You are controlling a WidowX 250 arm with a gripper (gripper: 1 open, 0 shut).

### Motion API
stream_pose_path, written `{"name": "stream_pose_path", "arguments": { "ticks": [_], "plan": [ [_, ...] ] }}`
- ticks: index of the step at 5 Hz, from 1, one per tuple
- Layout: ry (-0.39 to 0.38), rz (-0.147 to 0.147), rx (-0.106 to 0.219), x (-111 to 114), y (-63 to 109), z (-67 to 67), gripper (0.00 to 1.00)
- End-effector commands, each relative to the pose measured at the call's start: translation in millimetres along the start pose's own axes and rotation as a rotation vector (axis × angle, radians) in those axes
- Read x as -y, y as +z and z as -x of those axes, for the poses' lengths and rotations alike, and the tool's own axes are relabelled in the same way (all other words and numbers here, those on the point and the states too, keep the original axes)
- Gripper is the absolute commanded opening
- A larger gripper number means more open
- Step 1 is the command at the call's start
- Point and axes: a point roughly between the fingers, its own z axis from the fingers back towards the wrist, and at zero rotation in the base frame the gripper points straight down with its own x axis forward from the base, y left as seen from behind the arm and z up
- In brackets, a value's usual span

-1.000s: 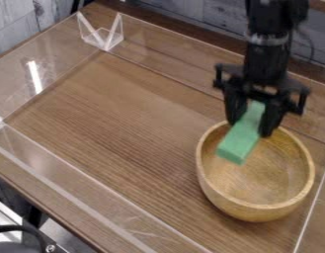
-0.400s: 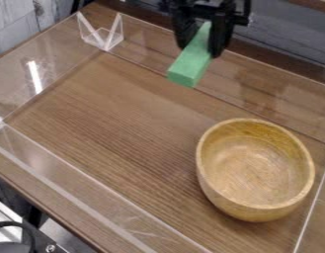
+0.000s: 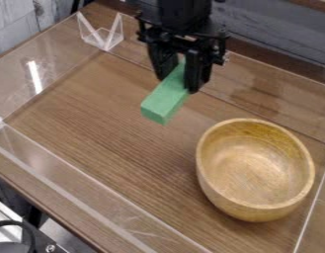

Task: Remove the green block from inside the brown bowl and put it on the table

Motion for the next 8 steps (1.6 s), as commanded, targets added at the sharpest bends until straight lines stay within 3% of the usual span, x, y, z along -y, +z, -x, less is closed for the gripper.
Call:
{"name": "stream_pose_path", "arguments": {
  "ticks": [1,3,5,8],
  "plan": [
    [-0.028,-0.008,0.054,-2,5.4,18.4,0.00],
    [-0.042,-0.020,0.075,-7,-19.2,40.5,0.00],
    [-0.034,-0.028,0.084,-17,-37.7,39.6,0.00],
    [-0.023,-0.025,0.099,-27,-51.2,34.3,0.00]
  ]
}}
